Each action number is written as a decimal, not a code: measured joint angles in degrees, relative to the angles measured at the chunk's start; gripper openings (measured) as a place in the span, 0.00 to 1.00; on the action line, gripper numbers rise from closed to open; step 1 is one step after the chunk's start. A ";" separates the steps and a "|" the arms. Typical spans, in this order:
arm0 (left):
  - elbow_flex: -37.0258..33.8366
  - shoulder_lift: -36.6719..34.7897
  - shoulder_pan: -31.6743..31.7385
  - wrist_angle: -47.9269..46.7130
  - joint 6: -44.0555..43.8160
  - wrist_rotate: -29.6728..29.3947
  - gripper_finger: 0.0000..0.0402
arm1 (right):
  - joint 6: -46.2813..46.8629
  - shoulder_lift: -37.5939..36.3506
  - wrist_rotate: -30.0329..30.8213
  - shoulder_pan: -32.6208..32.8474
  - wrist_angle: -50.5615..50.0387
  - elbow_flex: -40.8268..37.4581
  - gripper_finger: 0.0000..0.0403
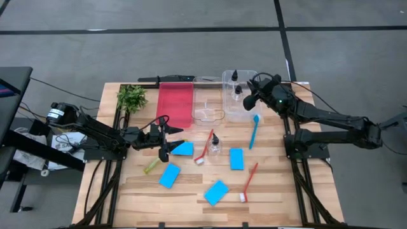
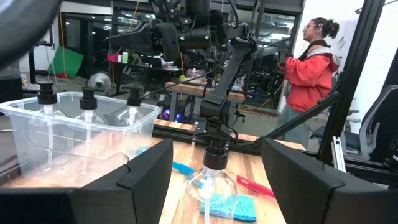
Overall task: Pick & Place Kitchen Sink Supplies
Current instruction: Put the soap dispenser into the right transparent bin
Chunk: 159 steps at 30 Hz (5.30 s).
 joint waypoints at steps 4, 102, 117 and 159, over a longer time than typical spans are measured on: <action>0.00 0.00 0.02 0.00 0.00 0.02 0.62 | -0.01 0.00 0.00 0.00 0.00 0.00 0.14; -0.92 -13.60 0.02 -28.31 -0.26 6.38 0.62 | 1.36 25.51 7.19 41.18 34.82 -9.47 0.69; -0.92 -13.60 0.02 -28.31 -0.42 6.54 0.62 | 5.18 26.69 -0.44 37.24 33.38 -7.91 0.69; -0.92 -13.57 0.02 -28.28 -0.22 6.53 0.62 | 4.46 26.67 -8.24 33.00 34.81 -7.91 0.69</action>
